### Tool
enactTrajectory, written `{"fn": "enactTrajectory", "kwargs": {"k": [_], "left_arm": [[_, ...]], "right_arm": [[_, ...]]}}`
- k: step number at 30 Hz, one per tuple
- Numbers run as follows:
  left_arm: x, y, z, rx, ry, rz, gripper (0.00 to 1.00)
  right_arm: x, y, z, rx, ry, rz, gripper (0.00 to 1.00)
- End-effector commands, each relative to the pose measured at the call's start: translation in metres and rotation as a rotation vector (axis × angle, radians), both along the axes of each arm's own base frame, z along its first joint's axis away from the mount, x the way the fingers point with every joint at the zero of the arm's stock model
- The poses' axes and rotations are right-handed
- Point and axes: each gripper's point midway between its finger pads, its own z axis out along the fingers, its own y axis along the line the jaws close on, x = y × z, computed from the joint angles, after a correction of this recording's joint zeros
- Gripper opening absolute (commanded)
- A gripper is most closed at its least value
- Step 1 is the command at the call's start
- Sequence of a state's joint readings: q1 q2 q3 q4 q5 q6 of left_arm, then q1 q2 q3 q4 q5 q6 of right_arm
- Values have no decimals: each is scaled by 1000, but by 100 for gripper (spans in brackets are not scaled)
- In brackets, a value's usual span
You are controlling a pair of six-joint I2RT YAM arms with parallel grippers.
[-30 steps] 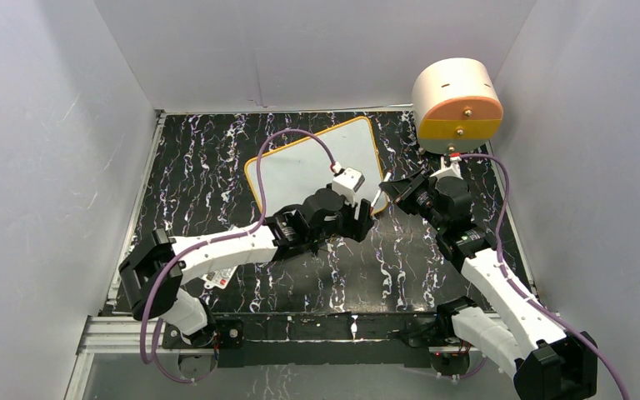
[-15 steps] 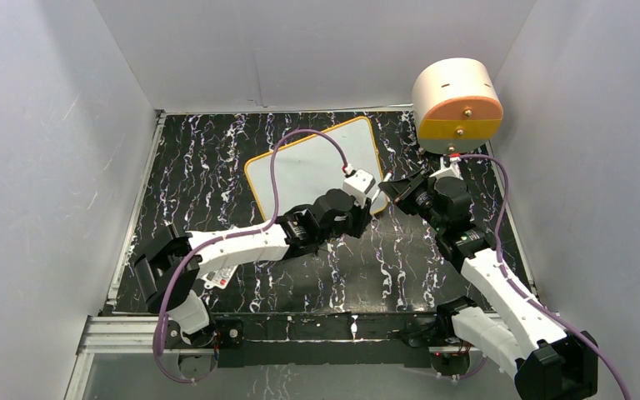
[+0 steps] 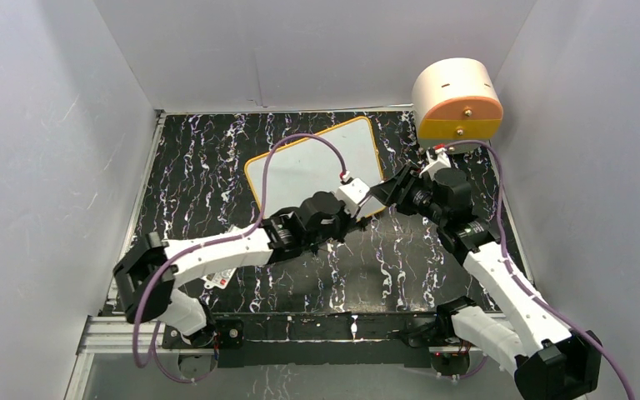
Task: Write a sentence on the whiteboard
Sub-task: Open the whiteboard marker at the center of the board.
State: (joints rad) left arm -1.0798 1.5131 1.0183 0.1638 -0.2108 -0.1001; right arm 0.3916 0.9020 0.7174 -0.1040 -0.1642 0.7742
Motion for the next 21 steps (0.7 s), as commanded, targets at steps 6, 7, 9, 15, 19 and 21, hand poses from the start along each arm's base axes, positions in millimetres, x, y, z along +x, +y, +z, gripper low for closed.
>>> {"fn": "enactTrajectory", "kwargs": {"k": [6, 7, 9, 15, 19, 21], "left_arm": [[-25, 53, 28, 150, -100, -161, 0], [-27, 57, 26, 171, -93, -175, 0], [-30, 65, 25, 204, -85, -204, 0], [-40, 82, 26, 241, -127, -291, 0], [-39, 84, 30, 250, -151, -314, 0], [-42, 79, 35, 230, -165, -347, 0]], "right_arm": [[-41, 14, 38, -87, -100, 308, 69], [-44, 18, 42, -75, -108, 340, 69], [-50, 23, 53, -55, -131, 393, 72], [-55, 28, 64, -43, -138, 503, 74], [-58, 32, 65, 11, -110, 573, 74], [-60, 33, 62, 18, -104, 599, 74]]}}
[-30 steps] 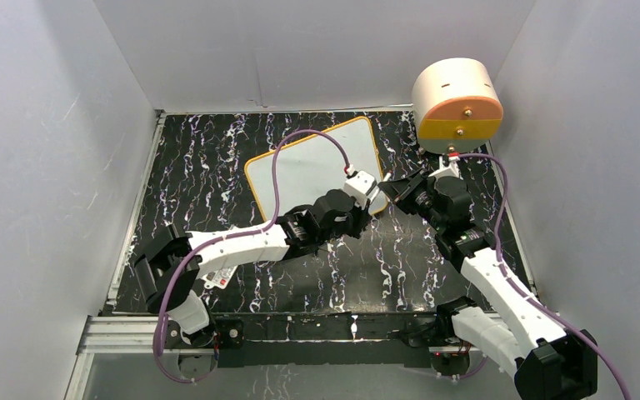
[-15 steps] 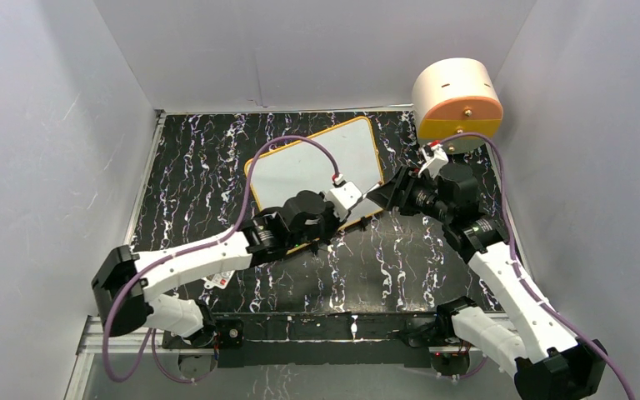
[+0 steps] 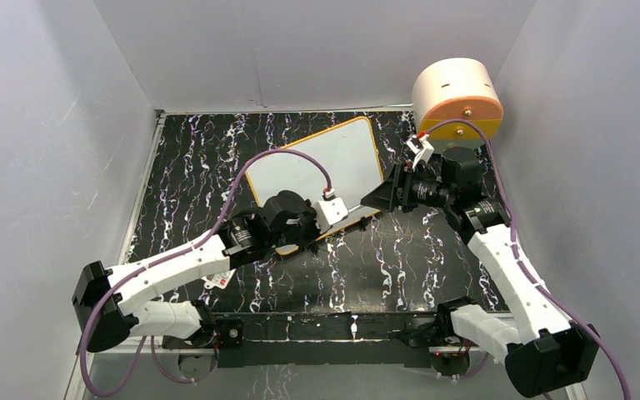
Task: Write a sentence on the whiteboard
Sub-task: Open the whiteboard marker at the center of the board.
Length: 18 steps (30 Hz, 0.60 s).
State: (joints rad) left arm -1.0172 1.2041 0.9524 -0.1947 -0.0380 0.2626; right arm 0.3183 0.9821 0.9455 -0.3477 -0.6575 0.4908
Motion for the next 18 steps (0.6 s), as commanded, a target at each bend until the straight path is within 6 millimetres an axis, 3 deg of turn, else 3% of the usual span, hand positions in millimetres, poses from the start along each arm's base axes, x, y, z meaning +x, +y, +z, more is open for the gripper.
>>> {"fn": "enactTrajectory", "kwargs": {"k": [1, 11, 18], "left_arm": [[-7, -6, 16, -28, -39, -102, 0], [-5, -25, 31, -37, -82, -195, 0], [-2, -31, 31, -5, -107, -238, 0]], "right_arm": [[-12, 9, 18, 56, -33, 137, 74], [-23, 16, 5, 91, 43, 233, 62], [-31, 18, 3, 101, 47, 296, 55]]}}
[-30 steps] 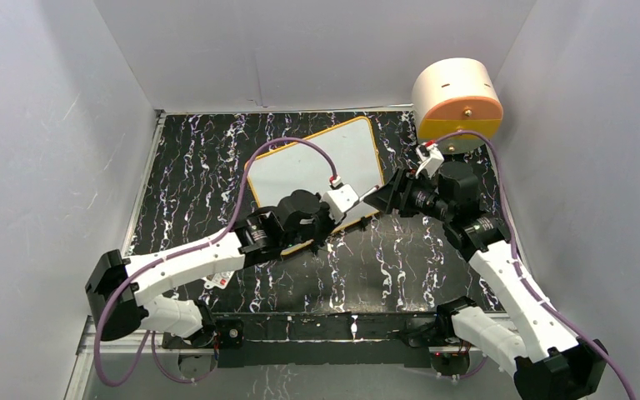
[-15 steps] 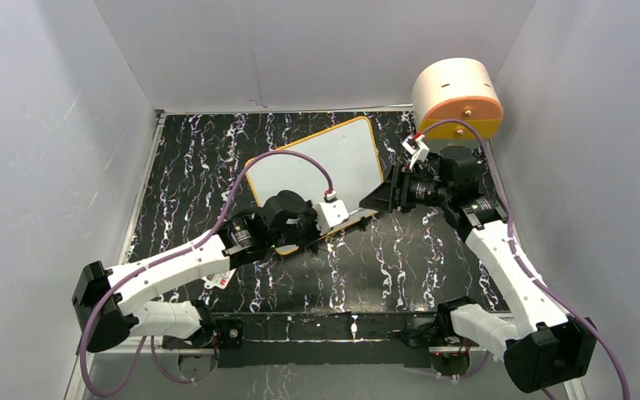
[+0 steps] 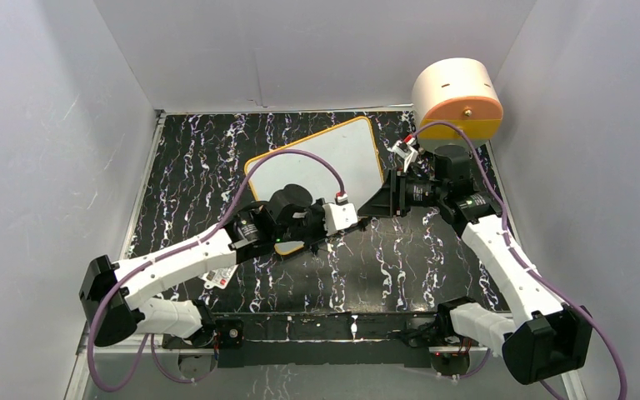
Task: Write a sentence on the whiteboard
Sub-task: Open the whiteboard marker at the center of the board.
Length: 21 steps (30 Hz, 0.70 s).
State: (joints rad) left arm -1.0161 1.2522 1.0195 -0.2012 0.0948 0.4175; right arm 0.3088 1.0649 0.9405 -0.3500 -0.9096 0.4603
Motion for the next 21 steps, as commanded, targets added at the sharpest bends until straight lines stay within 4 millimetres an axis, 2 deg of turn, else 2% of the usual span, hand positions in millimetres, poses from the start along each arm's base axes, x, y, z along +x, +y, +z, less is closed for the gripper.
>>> {"fn": "enactTrajectory", "kwargs": {"k": [1, 11, 21], "left_arm": [[4, -9, 19, -25, -49, -47, 0], [5, -13, 22, -26, -64, -69, 0], [6, -15, 23, -18, -71, -84, 0]], "right_arm": [[-7, 2, 10, 35, -48, 78, 54], [-13, 4, 8, 48, -49, 124, 42], [-17, 5, 8, 51, -67, 161, 37]]}}
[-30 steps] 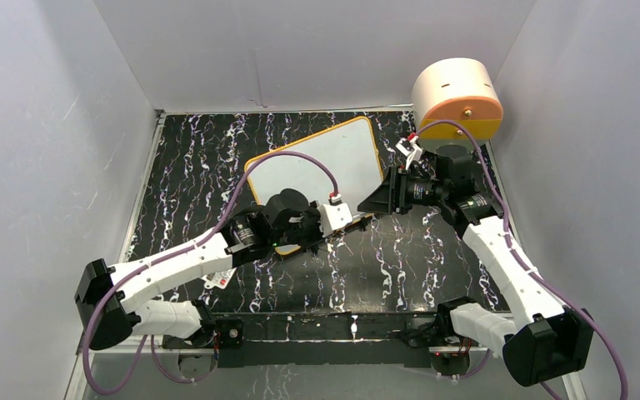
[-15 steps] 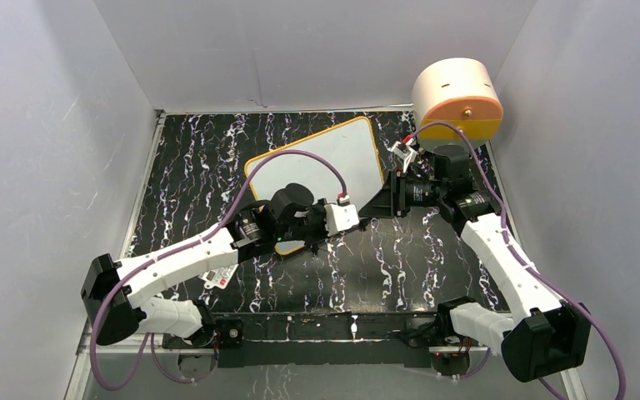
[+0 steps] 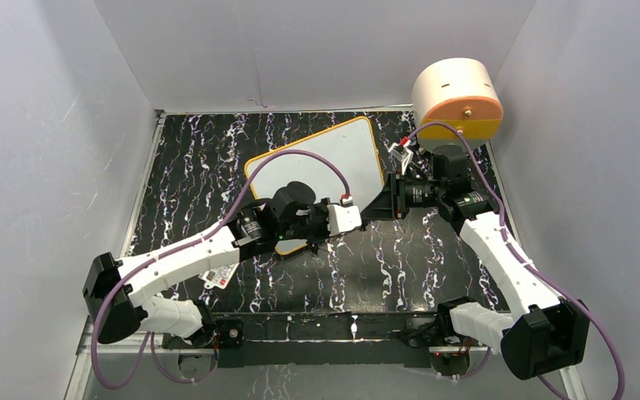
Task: Write a sentence on the whiteboard
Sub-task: Open the whiteboard marker at the center of the board.
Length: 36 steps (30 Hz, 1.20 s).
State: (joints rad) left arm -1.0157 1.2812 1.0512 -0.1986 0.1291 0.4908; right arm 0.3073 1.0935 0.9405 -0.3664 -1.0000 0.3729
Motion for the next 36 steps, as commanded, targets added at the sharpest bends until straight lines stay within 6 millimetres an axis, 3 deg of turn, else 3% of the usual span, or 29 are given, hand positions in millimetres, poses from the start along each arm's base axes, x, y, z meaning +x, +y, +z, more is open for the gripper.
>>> {"fn": "enactTrajectory", "kwargs": {"k": [1, 11, 20, 36], "left_arm": [[4, -6, 19, -28, -29, -18, 0], [4, -4, 16, -13, -28, -18, 0], [6, -3, 10, -10, -31, -10, 0], [13, 24, 4, -26, -110, 49, 0]], "right_arm": [[-9, 3, 12, 36, -42, 69, 37], [-14, 3, 13, 34, -64, 93, 26], [-18, 3, 20, 54, -92, 115, 0], [-21, -8, 38, -20, -198, 83, 0]]}}
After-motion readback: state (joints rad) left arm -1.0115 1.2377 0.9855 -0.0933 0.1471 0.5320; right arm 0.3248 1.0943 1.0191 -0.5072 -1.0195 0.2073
